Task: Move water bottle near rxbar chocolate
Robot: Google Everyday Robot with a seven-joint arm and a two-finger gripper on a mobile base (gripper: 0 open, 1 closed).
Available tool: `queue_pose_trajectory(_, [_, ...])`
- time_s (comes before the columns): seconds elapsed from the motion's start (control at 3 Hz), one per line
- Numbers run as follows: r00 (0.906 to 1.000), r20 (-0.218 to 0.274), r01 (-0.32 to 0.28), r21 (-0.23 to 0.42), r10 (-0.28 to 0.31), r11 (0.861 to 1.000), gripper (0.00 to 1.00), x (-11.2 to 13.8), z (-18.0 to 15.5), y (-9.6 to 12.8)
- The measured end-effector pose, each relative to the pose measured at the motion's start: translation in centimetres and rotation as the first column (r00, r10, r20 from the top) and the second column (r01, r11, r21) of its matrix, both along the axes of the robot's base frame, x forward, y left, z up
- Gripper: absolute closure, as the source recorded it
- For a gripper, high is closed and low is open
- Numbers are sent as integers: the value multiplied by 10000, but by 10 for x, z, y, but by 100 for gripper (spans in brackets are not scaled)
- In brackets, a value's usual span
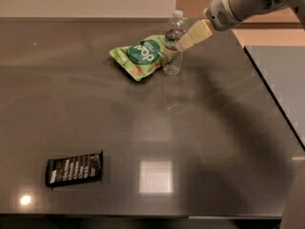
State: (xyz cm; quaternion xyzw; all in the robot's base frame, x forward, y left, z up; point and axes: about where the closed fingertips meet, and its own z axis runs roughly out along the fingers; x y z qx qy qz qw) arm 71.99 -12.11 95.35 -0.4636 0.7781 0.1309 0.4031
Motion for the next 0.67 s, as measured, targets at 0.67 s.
queue_pose_trajectory(0.67, [9999, -127, 96, 871, -86, 9962, 0, 13, -8, 25])
